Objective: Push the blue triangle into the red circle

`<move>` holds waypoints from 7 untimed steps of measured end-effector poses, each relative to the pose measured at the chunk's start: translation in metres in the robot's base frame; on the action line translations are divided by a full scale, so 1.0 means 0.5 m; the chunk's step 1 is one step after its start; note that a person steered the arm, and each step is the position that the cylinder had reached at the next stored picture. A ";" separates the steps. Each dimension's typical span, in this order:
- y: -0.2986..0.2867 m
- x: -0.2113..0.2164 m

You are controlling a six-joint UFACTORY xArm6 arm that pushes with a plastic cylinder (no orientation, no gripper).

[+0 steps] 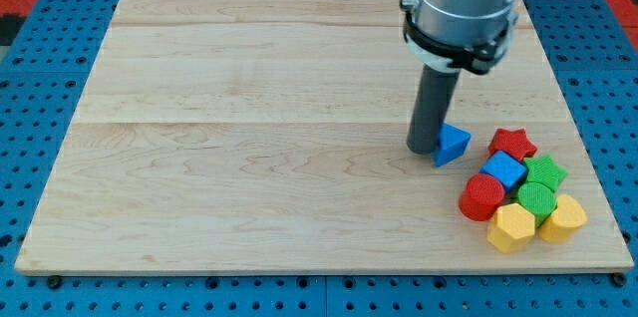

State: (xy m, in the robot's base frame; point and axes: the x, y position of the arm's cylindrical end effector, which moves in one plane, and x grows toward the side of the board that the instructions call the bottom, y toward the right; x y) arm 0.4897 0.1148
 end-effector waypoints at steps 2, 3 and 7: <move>-0.030 0.020; -0.045 -0.007; 0.093 -0.073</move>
State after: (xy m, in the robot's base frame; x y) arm 0.4530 0.1613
